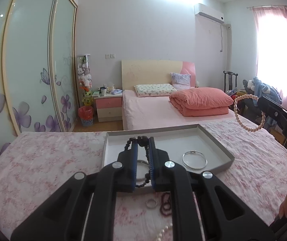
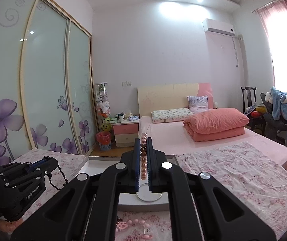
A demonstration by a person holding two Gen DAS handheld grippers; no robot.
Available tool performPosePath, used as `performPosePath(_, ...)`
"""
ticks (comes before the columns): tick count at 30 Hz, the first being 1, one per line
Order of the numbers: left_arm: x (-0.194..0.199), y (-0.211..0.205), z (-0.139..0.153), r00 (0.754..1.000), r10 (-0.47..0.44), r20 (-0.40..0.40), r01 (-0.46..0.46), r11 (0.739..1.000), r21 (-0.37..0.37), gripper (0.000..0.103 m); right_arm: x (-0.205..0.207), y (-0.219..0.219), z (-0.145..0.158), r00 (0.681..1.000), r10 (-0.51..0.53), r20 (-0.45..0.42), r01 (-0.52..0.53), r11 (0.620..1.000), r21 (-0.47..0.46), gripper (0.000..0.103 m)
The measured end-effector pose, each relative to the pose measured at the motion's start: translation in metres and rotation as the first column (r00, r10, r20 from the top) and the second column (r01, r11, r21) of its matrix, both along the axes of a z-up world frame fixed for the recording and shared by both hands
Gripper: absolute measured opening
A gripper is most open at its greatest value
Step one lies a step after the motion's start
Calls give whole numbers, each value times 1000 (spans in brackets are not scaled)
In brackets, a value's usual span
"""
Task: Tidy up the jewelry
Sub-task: 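Lift and carry both bracelets with both tools over the gray tray, then lower both bracelets into the tray and open both tools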
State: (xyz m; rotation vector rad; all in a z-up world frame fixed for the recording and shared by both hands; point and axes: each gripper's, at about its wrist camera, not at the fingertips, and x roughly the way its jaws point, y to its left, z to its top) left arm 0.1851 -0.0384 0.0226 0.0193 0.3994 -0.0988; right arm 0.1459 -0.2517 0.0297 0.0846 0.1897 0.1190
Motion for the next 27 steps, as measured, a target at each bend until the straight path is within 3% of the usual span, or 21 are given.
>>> performPosePath(11, 86, -4, -38, 992, 0, -124, -1, 1000, -13, 11, 79, 9, -38, 989, 11, -149, -10, 1000, 7, 7)
performPosePath(16, 121, -12, -49, 986, -13, -167, 9, 1000, -22, 13, 114, 13, -47, 972, 44, -229, -32, 998, 59, 7)
performPosePath(19, 132, -11, -53, 983, -13, -184, 7, 999, -37, 20, 121, 12, -49, 964, 49, -263, -28, 996, 83, 21)
performPosePath(20, 134, -9, -53, 983, -11, -184, 4, 999, -43, 21, 120, 9, -50, 964, 44, -262, -22, 996, 85, 34)
performPosePath(21, 134, -6, -53, 984, -12, -180, 3, 999, -50, 21, 117, 6, -51, 966, 30, -257, -9, 996, 83, 40)
performPosePath(27, 131, 12, -49, 983, 25, -183, -38, 997, -70, 23, 109, -5, -49, 966, 10, -260, 14, 996, 92, 40)
